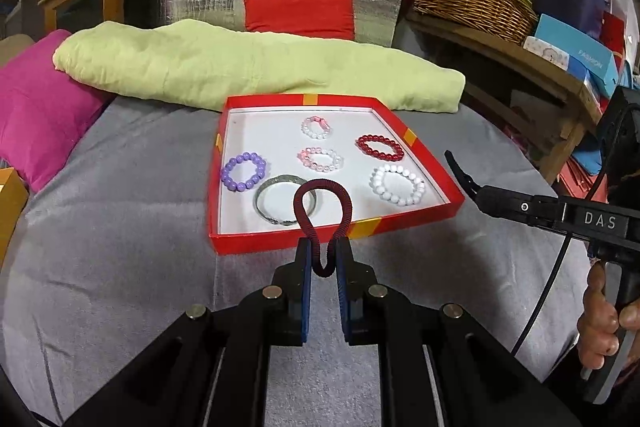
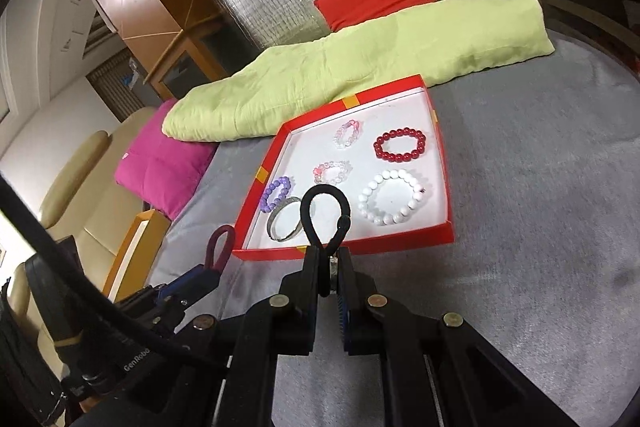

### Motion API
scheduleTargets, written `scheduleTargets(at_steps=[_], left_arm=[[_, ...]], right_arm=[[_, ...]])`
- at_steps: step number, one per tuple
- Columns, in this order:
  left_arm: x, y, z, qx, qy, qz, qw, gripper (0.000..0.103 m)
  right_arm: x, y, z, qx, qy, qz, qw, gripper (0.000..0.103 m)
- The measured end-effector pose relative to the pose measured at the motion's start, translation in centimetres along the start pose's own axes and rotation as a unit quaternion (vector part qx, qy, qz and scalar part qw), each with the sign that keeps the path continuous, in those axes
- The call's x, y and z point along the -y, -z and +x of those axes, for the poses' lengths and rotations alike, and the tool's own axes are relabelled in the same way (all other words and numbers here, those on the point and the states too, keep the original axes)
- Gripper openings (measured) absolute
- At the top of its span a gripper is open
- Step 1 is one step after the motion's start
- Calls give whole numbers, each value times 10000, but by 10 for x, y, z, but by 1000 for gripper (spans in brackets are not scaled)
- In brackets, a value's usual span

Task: Organize jewelry
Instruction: 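Lift both held items and carry them over the red box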

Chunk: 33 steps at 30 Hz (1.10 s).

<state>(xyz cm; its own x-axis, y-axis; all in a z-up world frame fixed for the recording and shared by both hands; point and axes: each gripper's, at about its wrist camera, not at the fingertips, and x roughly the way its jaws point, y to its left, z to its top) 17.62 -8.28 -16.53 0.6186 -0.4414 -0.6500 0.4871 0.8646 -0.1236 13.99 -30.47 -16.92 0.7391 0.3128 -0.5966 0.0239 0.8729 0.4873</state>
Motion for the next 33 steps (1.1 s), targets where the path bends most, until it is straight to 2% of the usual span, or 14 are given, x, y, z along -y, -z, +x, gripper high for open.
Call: scheduleTargets(at_steps=[11,18,20,25,33], left_arm=[[-10,-13,5,115,-296,10,9995,12],[-14,-50,13,207,-210,-42,9996,12],[-15,-66,20,260,-239,-19,9994,12],[-25,-91,48,170,-46,-323,9993,12],[-42,-103,94,-139,90,-562,9983,12]], right_arm=[[-7,-30,20,107,102,-191,9997,9],[5,-54,37,144,141,-43,9998,9],[8,-60,44,134,138,-12,9998,9],[15,-67,61,5,84,214,9997,9],[5,-61,86,-335,-120,183,9992,9]])
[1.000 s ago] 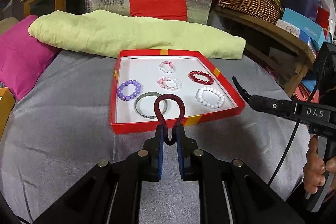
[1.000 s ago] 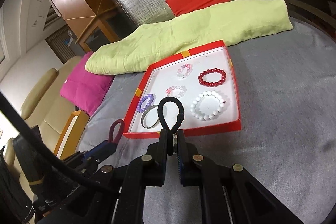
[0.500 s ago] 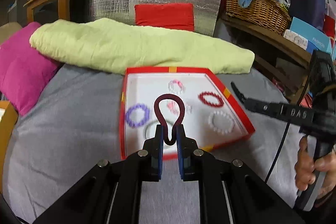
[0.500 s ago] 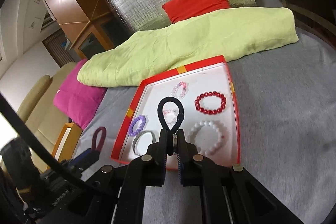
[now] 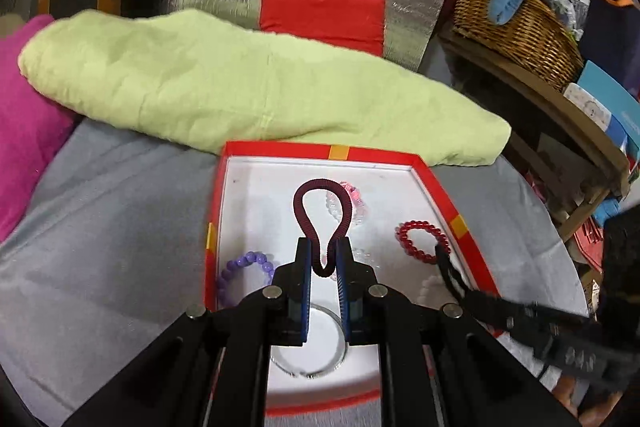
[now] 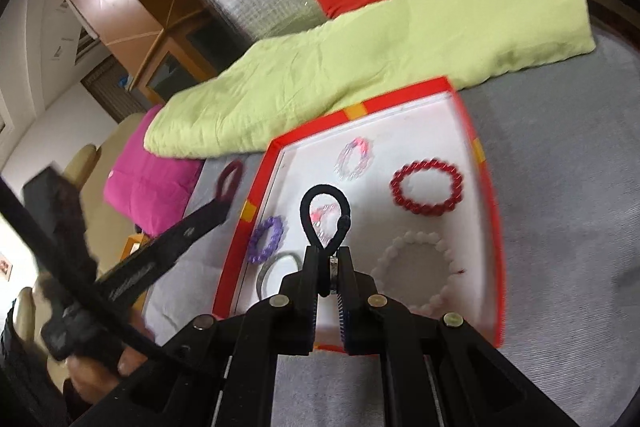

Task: Organize jewelry
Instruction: 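Lift both held items and carry them over the red box, then lower the bangle and hair tie into the box and open both tools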

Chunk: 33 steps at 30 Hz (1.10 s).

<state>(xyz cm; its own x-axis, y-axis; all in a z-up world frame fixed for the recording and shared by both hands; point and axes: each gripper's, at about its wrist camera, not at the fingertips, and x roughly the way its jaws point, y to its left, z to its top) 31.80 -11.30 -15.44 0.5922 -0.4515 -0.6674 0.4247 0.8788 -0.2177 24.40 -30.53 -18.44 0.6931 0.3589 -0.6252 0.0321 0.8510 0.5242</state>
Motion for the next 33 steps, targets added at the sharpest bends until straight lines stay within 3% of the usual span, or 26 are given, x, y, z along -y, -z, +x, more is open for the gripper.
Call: scheduleTargets(at_steps=[12,28,33], left_arm=[[-11,-10,49,-469,-66,57,9989,12],[-7,-8,72,-749,-204,337,9964,13],[-7,-8,68,-676,-210,337,9969,27]], right_arm=[[-14,14,39,-485,64,-238,9985,11],[1,8,43,-319,328,-75,9989,12],[5,6,37,-211,363,22,9991,12]])
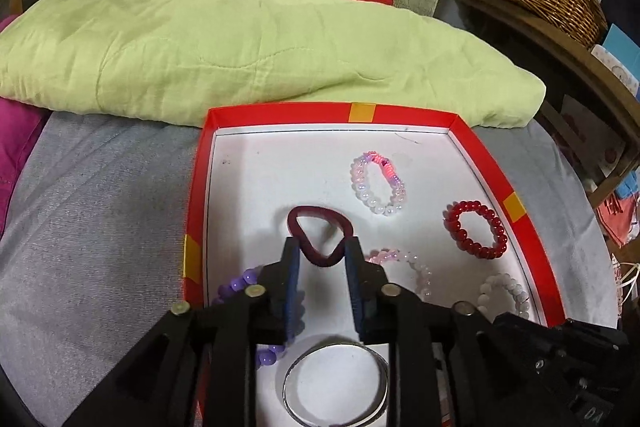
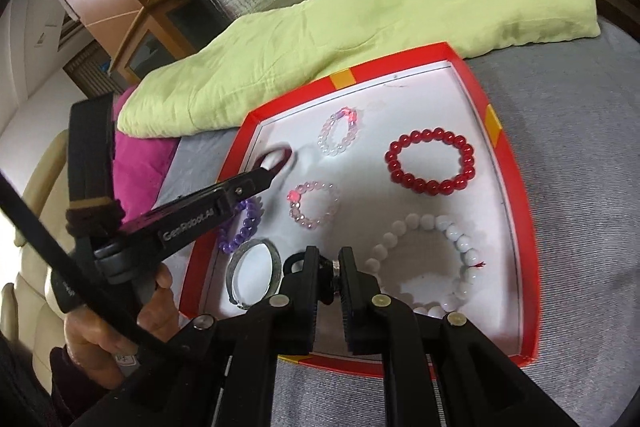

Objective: Organize jewelry

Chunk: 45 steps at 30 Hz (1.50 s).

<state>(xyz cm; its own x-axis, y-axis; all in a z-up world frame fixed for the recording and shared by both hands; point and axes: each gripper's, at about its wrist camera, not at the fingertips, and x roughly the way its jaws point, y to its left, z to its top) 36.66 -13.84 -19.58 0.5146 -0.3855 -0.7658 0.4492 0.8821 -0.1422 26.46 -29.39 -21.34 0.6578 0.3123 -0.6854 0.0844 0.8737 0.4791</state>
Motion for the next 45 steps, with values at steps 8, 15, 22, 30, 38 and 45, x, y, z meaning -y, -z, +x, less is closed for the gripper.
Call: scheduleTargets(at_steps=[8,15,22,30,38,45], left_arm=[[0,2,-18,207,-43,27,9998,39],[-2,9,-40,348,-175,-44,9992,59],[9,25,-60,260,-537,76,9982,66],[11,46,-93,372,-876,-54,9955,76],[23,77,-123,592,-1547,-42,9862,79],[41,109,-157,778,-1651,70,9832,79]], right_arm=[[5,-5,-13,139,-110,145,9997,16],[8,-9,-24,244,-146,212,9994,16],[4,-9,-42,303,33,92,9995,35],[-2,-4,-70,575,224,-200,9979,51],[2,7,-92,682,783,-449,9936,51],[-3,28,-108,650,1274,-865,9859,53]])
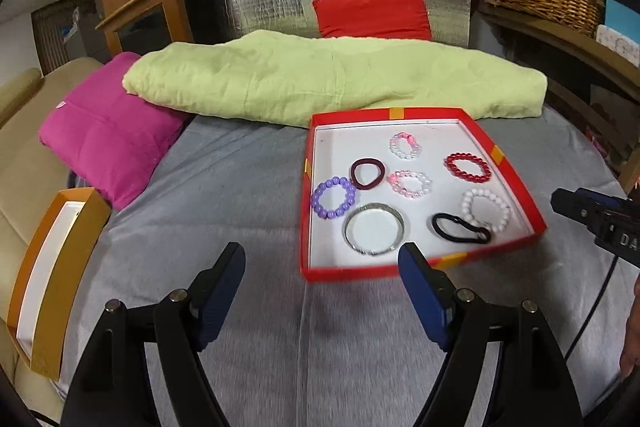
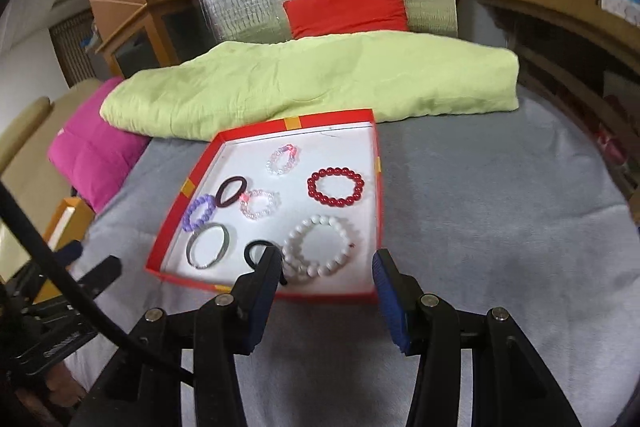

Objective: Organize jewelry

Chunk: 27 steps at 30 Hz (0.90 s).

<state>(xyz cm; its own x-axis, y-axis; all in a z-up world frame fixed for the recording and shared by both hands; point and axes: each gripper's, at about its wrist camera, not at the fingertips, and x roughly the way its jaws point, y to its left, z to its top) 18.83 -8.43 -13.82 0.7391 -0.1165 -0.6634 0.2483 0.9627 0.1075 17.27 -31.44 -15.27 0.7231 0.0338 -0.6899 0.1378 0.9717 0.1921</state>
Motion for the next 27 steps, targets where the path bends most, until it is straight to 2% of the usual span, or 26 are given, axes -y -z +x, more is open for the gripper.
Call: scheduleTargets(at_steps=[8,15,19,27], left_arm=[[-4,17,-40,192,-29,-90,9998,79],[-9,16,-54,359,-125,-160,9991,79],[-12,14,-56,443,-145,-255,9986,79],[-15,15,-52,462,-212,-340,9981,79]], right_arm=[[-16,17,-48,421,243,-318,9983,64],[-28,35,-78,569,395,-423,9967,69],[-35,46,-85,573,591,-571,9950,70],[-37,49,-72,447,902,-672,9927,70]])
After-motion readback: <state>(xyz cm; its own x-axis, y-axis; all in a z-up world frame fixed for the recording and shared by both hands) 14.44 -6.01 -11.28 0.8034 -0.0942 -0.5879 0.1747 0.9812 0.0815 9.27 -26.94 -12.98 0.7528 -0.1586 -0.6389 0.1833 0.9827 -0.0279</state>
